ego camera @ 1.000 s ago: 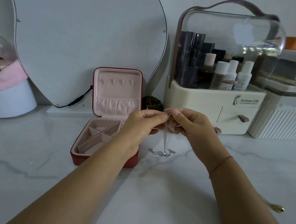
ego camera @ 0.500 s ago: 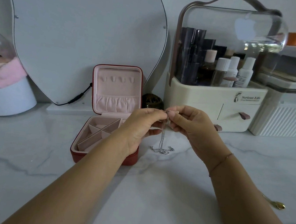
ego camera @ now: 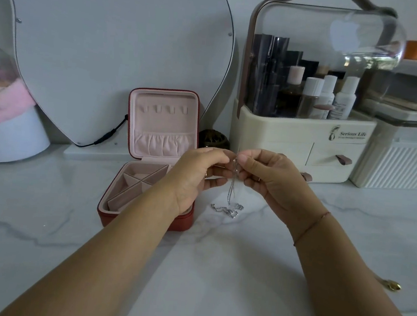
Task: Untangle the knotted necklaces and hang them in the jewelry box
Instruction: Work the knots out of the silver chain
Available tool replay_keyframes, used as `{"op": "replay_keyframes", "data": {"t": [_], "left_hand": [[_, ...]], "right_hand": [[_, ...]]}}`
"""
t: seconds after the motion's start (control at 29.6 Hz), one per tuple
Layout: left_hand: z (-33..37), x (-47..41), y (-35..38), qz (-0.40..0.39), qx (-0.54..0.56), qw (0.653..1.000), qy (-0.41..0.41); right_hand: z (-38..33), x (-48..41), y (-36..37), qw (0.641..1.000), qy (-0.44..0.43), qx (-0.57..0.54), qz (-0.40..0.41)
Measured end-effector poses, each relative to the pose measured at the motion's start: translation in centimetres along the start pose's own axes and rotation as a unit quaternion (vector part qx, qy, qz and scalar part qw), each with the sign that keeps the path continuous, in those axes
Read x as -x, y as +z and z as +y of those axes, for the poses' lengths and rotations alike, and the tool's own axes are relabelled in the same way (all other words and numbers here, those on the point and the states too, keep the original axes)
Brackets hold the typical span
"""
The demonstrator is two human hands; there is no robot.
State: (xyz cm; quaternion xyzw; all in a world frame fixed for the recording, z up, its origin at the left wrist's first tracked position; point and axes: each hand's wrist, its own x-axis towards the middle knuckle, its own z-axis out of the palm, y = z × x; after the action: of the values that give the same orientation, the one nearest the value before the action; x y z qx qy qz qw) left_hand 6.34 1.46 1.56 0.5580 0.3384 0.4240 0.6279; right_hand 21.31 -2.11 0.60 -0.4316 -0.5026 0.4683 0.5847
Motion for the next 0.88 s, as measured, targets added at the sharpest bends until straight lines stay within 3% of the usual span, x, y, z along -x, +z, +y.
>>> {"op": "replay_keyframes", "data": {"t": [0.24, 0.54, 0.74, 0.88], "left_hand": [[-0.2, 0.2, 0.0, -0.028, -0.074, 0.997, 0.003], [-0.4, 0.2, 0.1, -0.006, -0.105, 0.994, 0.013], [-0.6, 0.2, 0.1, 0.023, -0.150, 0.986, 0.068], [-1.1, 0.2, 0.1, 0.064, -0.250, 0.956, 0.139]], "right_hand": [[0.0, -0.1, -0.5, 0.999, -0.003, -0.049, 0.001], [-0.2, 0.1, -0.2, 1.000, -0.001, -0.010, -0.004], [-0.3, 0.1, -0.1, 1.000, 0.007, 0.005, 0.029], [-0.1, 0.0, 0.0, 0.998, 0.012, 0.030, 0.053]]}}
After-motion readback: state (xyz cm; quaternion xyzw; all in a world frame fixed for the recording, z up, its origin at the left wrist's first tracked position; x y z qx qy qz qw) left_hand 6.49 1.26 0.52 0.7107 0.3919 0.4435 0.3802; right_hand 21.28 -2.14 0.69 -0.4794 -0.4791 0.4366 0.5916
